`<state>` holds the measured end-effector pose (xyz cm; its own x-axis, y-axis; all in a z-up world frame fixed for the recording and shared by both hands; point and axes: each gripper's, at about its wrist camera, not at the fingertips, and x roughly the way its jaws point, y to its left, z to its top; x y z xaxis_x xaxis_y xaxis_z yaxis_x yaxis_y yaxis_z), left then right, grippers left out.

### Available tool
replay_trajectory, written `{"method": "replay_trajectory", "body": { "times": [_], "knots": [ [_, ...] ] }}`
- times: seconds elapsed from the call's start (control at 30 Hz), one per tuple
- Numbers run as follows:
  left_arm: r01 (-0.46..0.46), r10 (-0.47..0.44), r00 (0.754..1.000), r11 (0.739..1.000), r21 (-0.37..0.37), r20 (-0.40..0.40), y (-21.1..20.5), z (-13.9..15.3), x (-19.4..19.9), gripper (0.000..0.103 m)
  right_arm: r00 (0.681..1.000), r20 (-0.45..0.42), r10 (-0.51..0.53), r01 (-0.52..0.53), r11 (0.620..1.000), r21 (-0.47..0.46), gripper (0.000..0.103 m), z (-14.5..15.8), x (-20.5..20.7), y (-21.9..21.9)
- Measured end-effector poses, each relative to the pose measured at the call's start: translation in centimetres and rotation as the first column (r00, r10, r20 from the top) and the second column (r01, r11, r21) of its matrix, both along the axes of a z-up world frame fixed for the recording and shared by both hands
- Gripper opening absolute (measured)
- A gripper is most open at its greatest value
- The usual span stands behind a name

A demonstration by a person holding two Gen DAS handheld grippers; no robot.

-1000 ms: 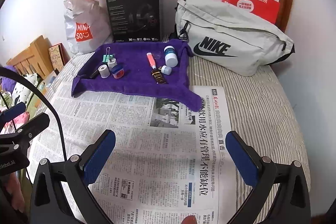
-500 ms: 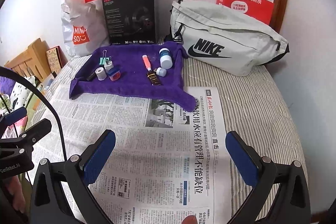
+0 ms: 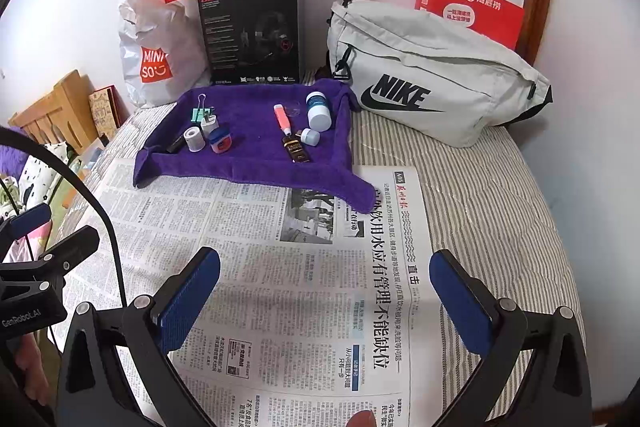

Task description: Organize rigid objects

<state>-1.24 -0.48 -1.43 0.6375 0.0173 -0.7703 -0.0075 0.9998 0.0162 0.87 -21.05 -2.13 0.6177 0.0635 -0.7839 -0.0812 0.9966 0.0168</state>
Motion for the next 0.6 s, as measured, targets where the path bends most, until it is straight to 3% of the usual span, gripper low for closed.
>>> {"method": "replay_trajectory", "body": {
  "times": [0.6],
  "knots": [
    [0.014, -0.014, 1.000, 1.000, -0.002, -0.001, -0.08, 0.01, -0.26, 0.102, 1.000, -0.006, 0.004, -0.004, 1.000, 0.000, 0.103, -0.12, 0.06, 0.08]
  ]
}}
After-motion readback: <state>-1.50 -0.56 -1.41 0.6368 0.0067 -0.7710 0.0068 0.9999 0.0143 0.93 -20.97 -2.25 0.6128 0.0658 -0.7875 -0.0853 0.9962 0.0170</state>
